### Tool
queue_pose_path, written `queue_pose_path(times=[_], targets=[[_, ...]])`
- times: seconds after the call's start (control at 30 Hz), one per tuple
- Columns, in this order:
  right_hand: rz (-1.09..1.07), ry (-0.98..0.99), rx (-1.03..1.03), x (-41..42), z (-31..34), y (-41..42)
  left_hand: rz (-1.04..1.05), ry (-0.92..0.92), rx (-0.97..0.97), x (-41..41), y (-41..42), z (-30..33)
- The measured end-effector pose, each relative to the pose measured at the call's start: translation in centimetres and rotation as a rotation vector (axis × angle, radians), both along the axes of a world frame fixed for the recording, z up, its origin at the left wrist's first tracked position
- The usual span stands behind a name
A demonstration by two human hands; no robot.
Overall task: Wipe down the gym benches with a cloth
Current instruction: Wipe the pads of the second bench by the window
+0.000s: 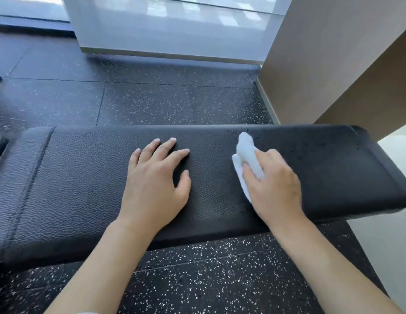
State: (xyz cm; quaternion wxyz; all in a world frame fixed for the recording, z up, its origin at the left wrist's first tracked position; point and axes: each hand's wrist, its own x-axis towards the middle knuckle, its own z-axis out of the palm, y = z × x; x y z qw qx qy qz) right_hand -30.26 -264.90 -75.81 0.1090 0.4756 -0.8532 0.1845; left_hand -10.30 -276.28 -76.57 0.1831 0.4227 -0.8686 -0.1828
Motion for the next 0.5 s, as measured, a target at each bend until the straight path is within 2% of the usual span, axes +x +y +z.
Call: queue_pose_path(times=[0.03,0.1,0.17,0.23,0.33,0.37,0.43,0.5], targets=[[0.101,0.039,0.026,2.3,0.0,0.0,-0.007,0.019,0.021,0.1,-0.2,0.1],[0.295,-0.052,0.023,6.7,-0.7,0.9,-0.040,0.054,0.056,0.7,-1.0,0.2],[0.389,-0.107,-0.044,8.0,-1.3,1.9,-0.060,0.104,0.084,1.5,-2.2,0.1],[0.348,-0.091,-0.078,5.7,-1.2,2.1,-0.044,0.152,0.080,2.0,-2.7,0.1],[0.127,0.065,-0.045,-0.2,-0.3,2.1,-0.054,0.060,0.002,1.7,-1.7,-0.2],[0.043,0.045,-0.084,-1.7,-0.2,2.3,-0.058,0.043,-0.007,1.6,-1.4,-0.2],[-0.053,-0.066,-0.134,-2.3,0.0,2.3,-0.062,0.046,0.004,1.6,-1.3,-0.2],[-0.029,0.021,-0.015,0.4,-0.2,1.7,-0.065,0.055,0.017,1.8,-1.5,0.0]])
